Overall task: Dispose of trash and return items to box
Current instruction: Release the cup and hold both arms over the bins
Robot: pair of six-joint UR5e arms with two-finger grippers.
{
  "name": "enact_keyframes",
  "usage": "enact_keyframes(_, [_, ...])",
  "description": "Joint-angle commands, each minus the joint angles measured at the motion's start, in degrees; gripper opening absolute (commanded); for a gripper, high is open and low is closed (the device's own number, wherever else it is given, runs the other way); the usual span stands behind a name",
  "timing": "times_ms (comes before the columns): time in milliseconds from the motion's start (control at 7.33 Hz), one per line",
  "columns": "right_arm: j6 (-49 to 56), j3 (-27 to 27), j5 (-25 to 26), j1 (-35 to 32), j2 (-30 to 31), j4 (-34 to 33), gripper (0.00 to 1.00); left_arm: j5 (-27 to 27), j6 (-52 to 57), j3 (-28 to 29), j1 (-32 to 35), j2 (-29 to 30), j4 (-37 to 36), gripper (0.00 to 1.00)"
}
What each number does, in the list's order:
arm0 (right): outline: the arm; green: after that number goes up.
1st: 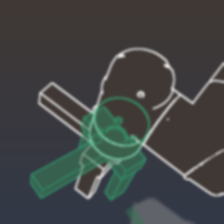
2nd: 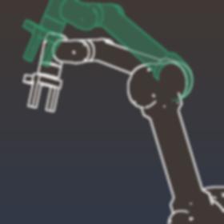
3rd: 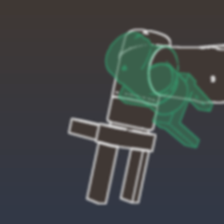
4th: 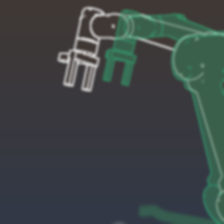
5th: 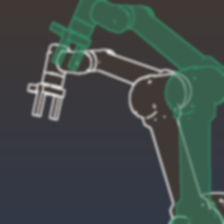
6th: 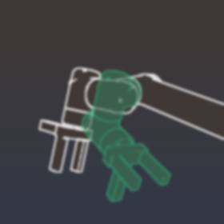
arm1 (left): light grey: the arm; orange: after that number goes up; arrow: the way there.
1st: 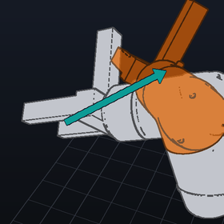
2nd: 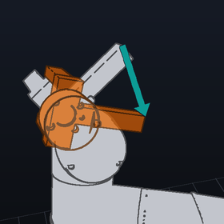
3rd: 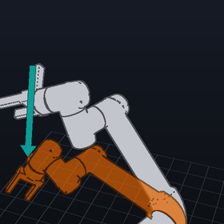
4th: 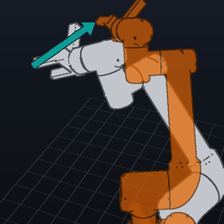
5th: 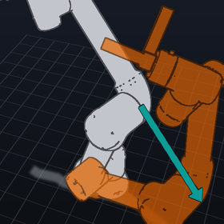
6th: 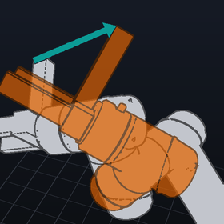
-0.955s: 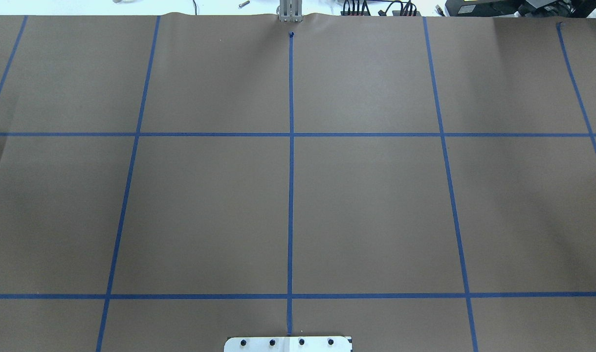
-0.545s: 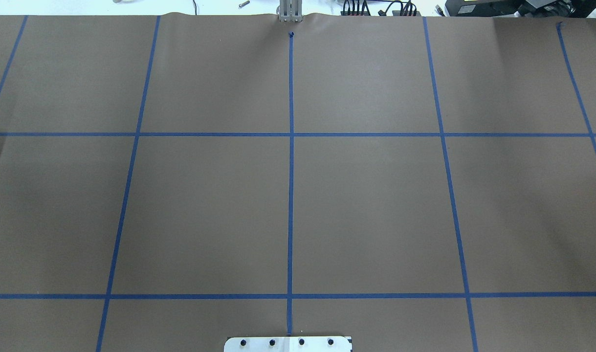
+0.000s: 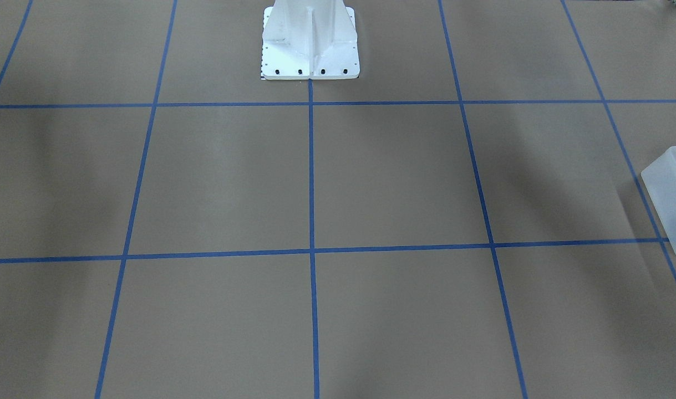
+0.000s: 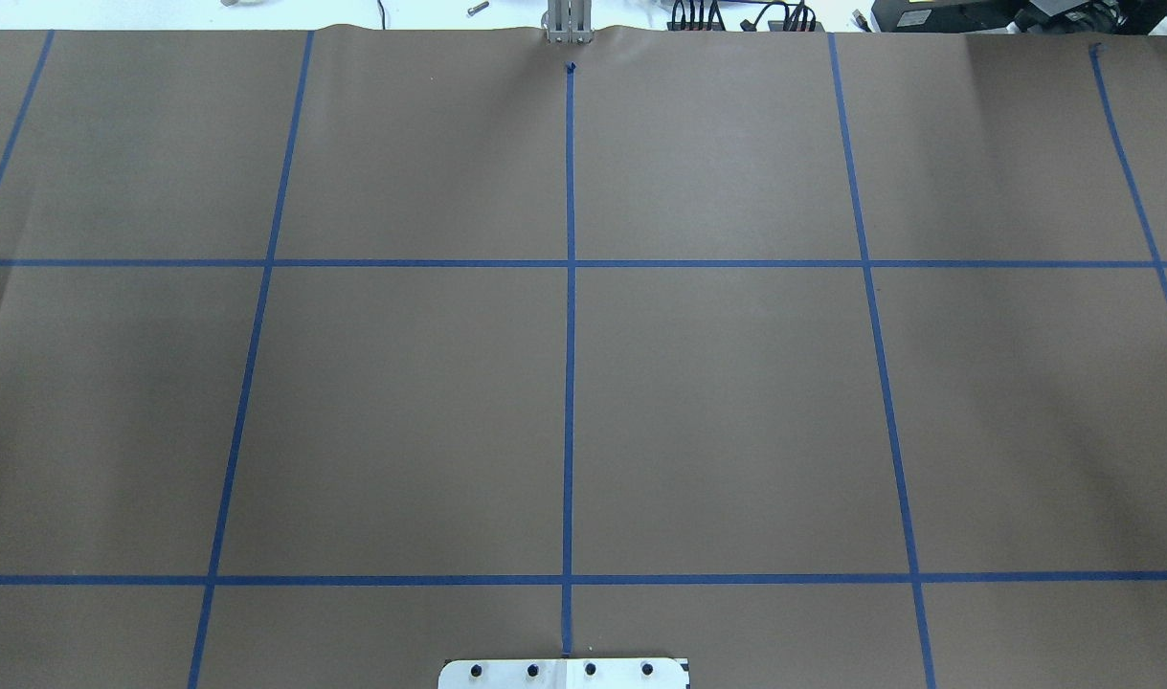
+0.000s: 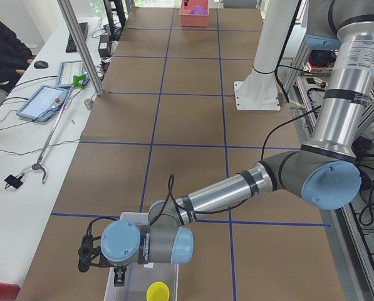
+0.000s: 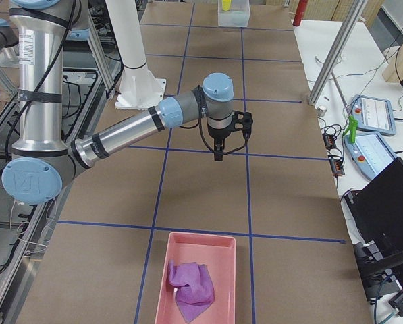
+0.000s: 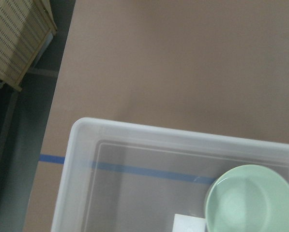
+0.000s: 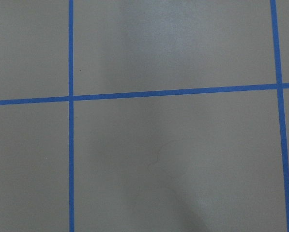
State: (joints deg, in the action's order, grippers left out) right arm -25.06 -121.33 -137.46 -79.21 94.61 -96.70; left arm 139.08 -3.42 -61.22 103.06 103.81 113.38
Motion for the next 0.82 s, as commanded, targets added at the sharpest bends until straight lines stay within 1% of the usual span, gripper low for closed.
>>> enact_keyframes(0, [0.5, 0.1, 1.5, -0.9, 1.6, 0.0, 1.0, -0.3, 0.0, -19.9, -0.1, -0.7, -16.4, 0.99])
enact_keyframes(136, [1.2, 0.7, 2.1, -0.9, 2.2, 0.0, 1.0, -0.4, 0.0, -27.6, -0.7, -0.6, -24.3, 0.99])
enact_keyframes(273, [1.5, 0.9, 2.2, -0.9, 3.2, 0.1, 1.0, -0.5, 0.1, -31.9, -1.7, -2.6, -26.0, 0.99])
enact_keyframes(409, [5.3, 2.1, 2.2, -1.5, 4.7, 0.2, 1.0, -1.3, 0.6, -35.4, -3.4, -6.6, -25.2, 0.99])
enact_keyframes(545, [12.6, 6.0, 2.0, -4.6, 5.4, 0.2, 1.0, -3.9, 1.4, -37.5, -4.2, -10.3, -22.1, 0.99])
enact_keyframes(682, [18.0, 9.5, 1.8, -7.8, 5.5, 0.2, 1.0, -3.9, 2.7, -37.0, -4.4, -13.2, -17.8, 0.99])
